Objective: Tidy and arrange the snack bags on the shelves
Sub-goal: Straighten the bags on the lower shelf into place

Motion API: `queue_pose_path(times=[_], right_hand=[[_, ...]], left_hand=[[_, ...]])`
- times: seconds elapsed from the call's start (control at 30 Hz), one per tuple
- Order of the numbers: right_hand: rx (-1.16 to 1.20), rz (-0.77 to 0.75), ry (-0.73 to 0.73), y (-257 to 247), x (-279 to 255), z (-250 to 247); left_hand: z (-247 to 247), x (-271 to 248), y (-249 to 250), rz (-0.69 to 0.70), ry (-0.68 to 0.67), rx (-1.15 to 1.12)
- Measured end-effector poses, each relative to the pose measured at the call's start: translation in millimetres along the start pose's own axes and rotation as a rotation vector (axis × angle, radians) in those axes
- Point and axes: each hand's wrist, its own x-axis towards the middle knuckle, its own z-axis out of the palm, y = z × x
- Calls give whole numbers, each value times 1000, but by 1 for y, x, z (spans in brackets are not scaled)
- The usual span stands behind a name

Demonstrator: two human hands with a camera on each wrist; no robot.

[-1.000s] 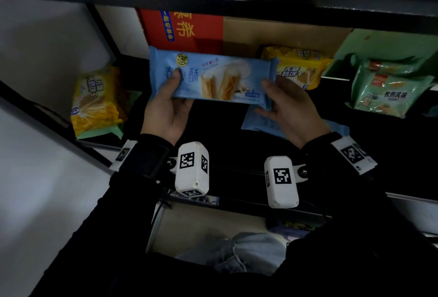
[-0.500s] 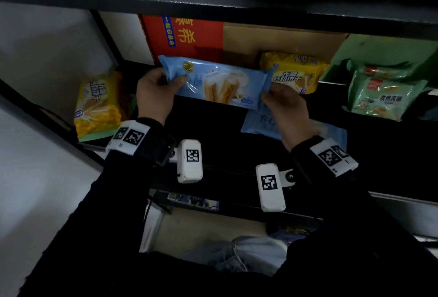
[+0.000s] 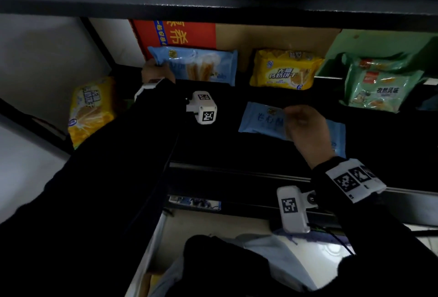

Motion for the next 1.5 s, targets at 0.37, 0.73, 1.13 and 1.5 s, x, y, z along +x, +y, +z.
queue_pose_path(times=[0.37, 0.73, 1.13, 1.5], right_hand=[[-131, -228, 11, 13, -8, 2], [-188, -295, 8, 13, -11, -1], [-357, 434, 255, 24, -11, -37], [135, 356, 119, 32, -1, -53]], left_hand=[[32, -55, -1, -394, -314, -333], [35, -64, 22, -428, -552, -527], [24, -63, 4, -454, -518, -441], [39, -149, -11, -223, -807, -177]])
